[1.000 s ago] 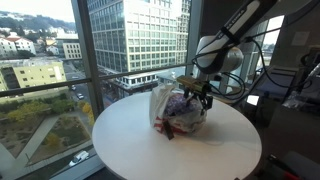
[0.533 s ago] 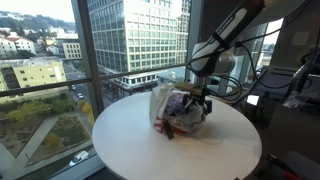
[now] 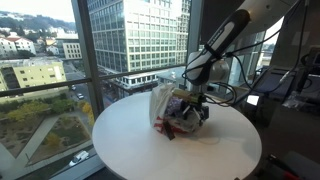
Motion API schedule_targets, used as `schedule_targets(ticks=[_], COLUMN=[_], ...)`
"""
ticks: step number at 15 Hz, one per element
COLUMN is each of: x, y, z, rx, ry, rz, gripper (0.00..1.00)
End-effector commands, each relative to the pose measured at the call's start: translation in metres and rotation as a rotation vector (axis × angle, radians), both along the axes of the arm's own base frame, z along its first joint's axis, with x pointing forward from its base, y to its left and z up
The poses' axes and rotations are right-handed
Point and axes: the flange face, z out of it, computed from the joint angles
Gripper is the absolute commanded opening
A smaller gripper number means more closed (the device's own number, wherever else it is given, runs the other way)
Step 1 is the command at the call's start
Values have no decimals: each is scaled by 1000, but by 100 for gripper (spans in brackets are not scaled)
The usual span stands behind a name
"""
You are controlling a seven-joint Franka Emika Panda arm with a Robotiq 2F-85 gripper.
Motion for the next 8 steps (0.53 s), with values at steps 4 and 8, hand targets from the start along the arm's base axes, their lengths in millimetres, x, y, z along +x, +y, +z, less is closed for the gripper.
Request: schedule_targets(ticks=[4,8], x=[20,21], y=[-7,-14], z=[16,4], rx=[-12,-37], ry=[-107,-82], rz=[-40,-58], gripper=[100,100])
